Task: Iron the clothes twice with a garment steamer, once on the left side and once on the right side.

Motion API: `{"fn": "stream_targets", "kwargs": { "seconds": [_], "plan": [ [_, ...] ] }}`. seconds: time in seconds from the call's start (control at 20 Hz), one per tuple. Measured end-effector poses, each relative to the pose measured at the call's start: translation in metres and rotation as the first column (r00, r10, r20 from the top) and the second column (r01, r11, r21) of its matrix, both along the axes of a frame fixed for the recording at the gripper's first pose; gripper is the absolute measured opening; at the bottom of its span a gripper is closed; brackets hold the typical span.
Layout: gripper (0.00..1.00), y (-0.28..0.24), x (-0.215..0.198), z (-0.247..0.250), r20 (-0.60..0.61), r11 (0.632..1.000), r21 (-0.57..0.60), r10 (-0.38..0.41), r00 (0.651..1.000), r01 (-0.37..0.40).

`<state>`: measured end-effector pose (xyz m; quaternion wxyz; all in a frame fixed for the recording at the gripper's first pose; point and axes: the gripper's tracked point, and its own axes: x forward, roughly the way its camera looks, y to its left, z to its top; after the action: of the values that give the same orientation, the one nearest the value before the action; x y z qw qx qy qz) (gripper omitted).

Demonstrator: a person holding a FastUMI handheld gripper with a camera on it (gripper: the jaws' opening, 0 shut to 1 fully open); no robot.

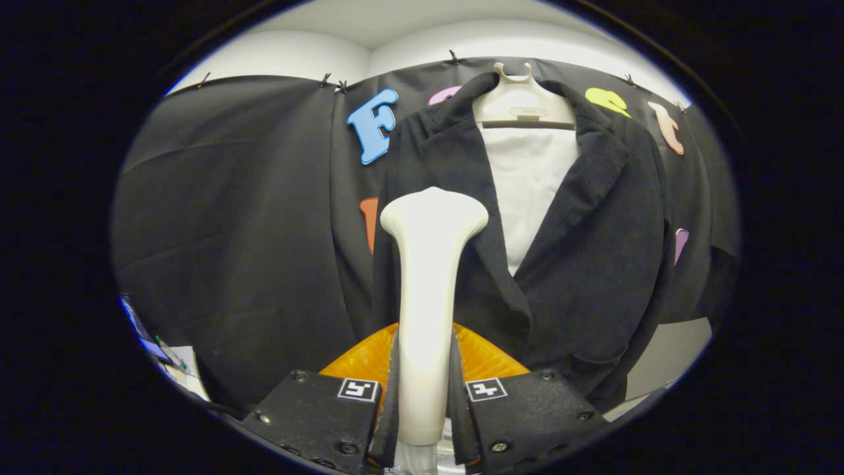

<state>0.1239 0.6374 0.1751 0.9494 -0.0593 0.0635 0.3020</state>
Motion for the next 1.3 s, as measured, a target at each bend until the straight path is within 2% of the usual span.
{"fn": "stream_targets", "kwargs": {
  "seconds": [0.95, 1.3],
  "plan": [
    [0.35, -0.024, -0.005, -0.065, -0.123, 0.999, -0.049, 0.010, 0.992, -0.016],
    [0.35, -0.041, -0.003, -0.101, -0.203, 0.998, -0.065, -0.015, 0.979, 0.002]
  ]
}}
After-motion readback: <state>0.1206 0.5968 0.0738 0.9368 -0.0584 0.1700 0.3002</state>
